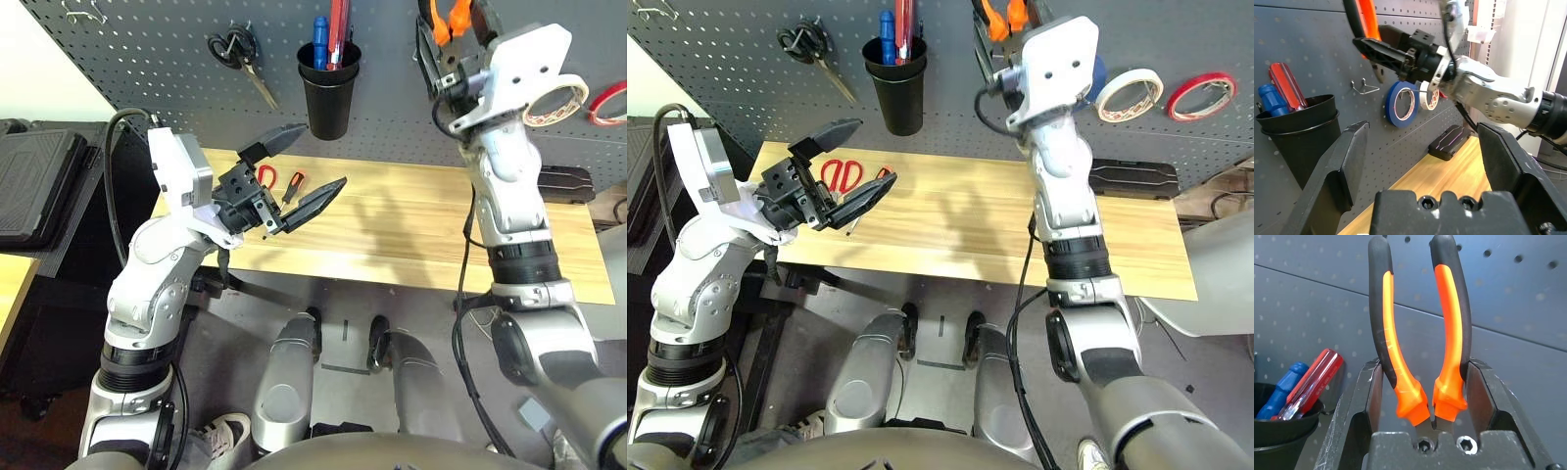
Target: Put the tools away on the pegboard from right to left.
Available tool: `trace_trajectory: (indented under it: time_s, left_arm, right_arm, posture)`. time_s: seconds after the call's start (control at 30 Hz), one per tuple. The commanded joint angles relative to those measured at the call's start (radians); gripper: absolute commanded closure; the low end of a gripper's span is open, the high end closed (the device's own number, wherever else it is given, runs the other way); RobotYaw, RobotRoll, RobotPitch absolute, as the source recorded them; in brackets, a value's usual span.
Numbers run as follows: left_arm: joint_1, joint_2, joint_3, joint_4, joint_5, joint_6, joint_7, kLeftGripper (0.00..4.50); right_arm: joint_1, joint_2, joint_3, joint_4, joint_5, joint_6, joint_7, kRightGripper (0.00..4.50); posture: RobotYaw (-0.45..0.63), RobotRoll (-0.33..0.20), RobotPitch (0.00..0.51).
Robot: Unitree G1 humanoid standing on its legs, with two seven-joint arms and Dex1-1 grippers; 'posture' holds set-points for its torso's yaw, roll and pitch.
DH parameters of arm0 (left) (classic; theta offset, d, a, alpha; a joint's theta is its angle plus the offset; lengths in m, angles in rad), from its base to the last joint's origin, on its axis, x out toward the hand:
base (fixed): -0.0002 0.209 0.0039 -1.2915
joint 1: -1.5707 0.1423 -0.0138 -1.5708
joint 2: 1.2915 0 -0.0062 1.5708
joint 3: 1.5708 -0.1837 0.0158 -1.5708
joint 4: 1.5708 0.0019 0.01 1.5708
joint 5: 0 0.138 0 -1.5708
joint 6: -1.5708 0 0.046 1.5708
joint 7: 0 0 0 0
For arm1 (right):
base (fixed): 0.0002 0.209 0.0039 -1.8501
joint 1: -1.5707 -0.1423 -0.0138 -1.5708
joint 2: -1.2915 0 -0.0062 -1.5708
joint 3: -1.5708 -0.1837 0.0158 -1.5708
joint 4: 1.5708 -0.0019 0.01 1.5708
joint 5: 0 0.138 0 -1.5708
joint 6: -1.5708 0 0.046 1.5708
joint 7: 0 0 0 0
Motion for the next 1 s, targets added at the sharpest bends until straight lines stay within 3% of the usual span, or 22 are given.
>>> trace_trajectory:
  time_s: [0.03, 0.43, 0.97, 1.0]
  left_arm:
    - [0.005, 0.004, -0.011, 0.01, 0.012, -0.008, -0.006, 0.0]
    - [0.018, 0.008, -0.008, 0.004, 0.026, -0.013, -0.001, 0.0]
    - [0.028, 0.016, -0.006, 0.003, 0.03, -0.013, -0.003, 0.0]
    - [0.026, 0.017, -0.007, 0.005, 0.03, -0.013, -0.005, 0.0]
  right_arm:
    - [-0.055, 0.009, -0.036, 0.076, 0.028, -0.049, -0.014, 1.82]
    - [-0.217, 0.04, -0.065, 0.363, 0.046, -0.15, -0.044, 1.82]
    - [-0.168, 0.051, -0.04, 0.393, -0.002, -0.172, -0.091, 1.82]
    - [-0.16, 0.048, -0.034, 0.386, -0.011, -0.189, -0.089, 1.08]
  posture:
    - [0.32, 0.0, 0.225]
    - [0.34, 0.0, 0.228]
    - [0.34, 0.0, 0.234]
    - [0.34, 0.0, 0.235]
